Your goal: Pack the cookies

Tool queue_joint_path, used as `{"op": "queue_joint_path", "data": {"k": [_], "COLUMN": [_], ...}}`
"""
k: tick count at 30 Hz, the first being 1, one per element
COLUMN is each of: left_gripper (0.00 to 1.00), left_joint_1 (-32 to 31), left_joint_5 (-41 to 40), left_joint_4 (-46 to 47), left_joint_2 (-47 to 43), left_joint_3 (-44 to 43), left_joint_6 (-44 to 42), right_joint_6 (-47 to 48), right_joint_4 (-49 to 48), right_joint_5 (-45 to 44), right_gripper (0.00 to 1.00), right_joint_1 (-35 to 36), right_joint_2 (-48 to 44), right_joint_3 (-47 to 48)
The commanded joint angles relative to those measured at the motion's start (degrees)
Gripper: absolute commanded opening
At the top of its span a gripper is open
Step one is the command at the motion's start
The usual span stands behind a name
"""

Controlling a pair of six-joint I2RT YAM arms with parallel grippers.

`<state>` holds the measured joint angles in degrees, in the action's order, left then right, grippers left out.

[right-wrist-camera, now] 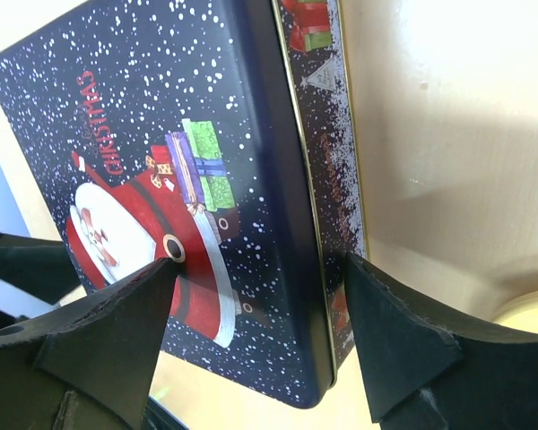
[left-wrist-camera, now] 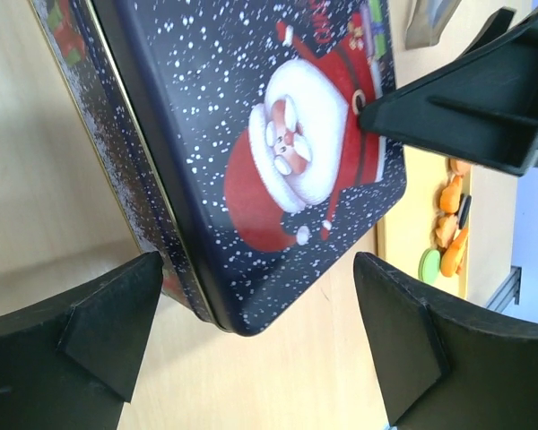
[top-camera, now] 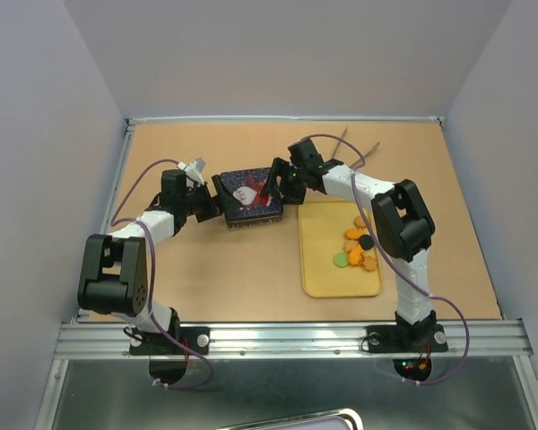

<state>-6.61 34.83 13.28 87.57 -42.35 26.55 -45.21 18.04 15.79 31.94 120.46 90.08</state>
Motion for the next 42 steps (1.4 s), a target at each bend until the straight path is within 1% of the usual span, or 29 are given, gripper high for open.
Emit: {"op": "queue_joint_path", "data": {"k": [1,5,8,10,11,12,13,14,16,17,18,19,23,25,28,33,36,39,40,42], "left_gripper": [0.99,0.99,0.99,0.97,0.93,0.90,0.85,0.73,0.57,0.36,0.24,0.01,0.00,0.00,0.00,0.00,0.00,0.00,0.00,0.00], "left_joint_1": [1.1,2.0,2.5,2.5,2.5,2.5,2.5,2.5,2.4,2.3,2.2,1.9,0.0,-2.4,-5.4,-8.3,-8.7,-8.7,-8.6,-8.6], "left_joint_5": [-0.9,-3.2,-8.4,-9.5,-9.6,-9.2,-8.8,-8.1,-7.1,-6.2,-5.9,-5.4,-5.1,-5.6,-8.3,-16.3,-19.1,-20.9,-21.2,-21.5], "left_joint_4": [-2.8,-6.5,-10.6,-11.8,-12.6,-12.7,-12.7,-12.5,-12.0,-11.6,-11.5,-11.6,-11.9,-12.7,-14.6,-16.5,-16.7,-16.4,-15.7,-13.5], "left_joint_2": [-4.9,-7.5,-10.3,-10.9,-10.9,-10.8,-10.7,-10.4,-9.9,-9.4,-9.0,-8.6,-8.3,-8.2,-7.5,-9.3,-9.0,-7.9,-7.9,-7.8], "left_joint_3": [-1.1,-3.3,-6.6,-9.2,-10.0,-10.7,-11.8,-12.4,-12.7,-12.8,-12.8,-13.0,-13.1,-13.7,-15.0,-15.8,-13.0,-7.9,-4.3,-1.1], "left_joint_6": [-2.2,-3.0,-4.8,-6.0,-6.2,-6.3,-6.2,-6.1,-6.0,-5.9,-6.0,-6.0,-7.2,-8.1,-9.2,-10.7,-10.5,-8.4,-7.7,-6.1], "right_joint_6": [1.1,1.4,1.8,2.5,2.7,3.1,3.5,4.1,4.6,5.1,5.3,5.6,6.7,6.9,6.8,6.5,6.5,6.5,6.7,7.0], "right_joint_4": [1.1,1.3,1.6,1.9,2.0,2.4,2.7,3.3,4.1,4.7,5.0,5.3,6.7,7.0,7.2,7.4,7.5,7.7,8.0,8.1], "right_joint_5": [1.2,1.3,0.9,0.3,0.0,-0.3,-1.0,-1.9,-2.9,-3.3,-3.8,-5.1,-8.3,-9.5,-9.8,-10.2,-10.2,-10.0,-10.2,-10.2], "right_gripper": [0.80,0.81,0.81,0.81,0.84,0.99,1.00,1.00,1.00,1.00,1.00,1.00,1.00,1.00,1.00,1.00,1.00,1.00,1.00,1.00], "right_joint_1": [0.6,0.6,0.5,0.5,0.5,0.5,0.5,0.4,0.4,0.4,0.3,0.1,-0.9,-2.0,-3.2,-3.9,-3.9,-3.9,-4.0,-3.9], "right_joint_2": [0.4,0.2,-0.5,-1.2,-1.5,-1.8,-2.1,-2.7,-3.2,-4.0,-4.4,-5.4,-7.7,-9.5,-11.1,-12.2,-12.4,-12.4,-12.6,-13.0], "right_joint_3": [4.6,5.4,5.8,5.9,6.0,5.9,5.9,5.8,5.6,5.3,5.0,4.8,3.1,1.7,-0.2,-2.4,-3.4,-3.9,-4.0,-4.3]}}
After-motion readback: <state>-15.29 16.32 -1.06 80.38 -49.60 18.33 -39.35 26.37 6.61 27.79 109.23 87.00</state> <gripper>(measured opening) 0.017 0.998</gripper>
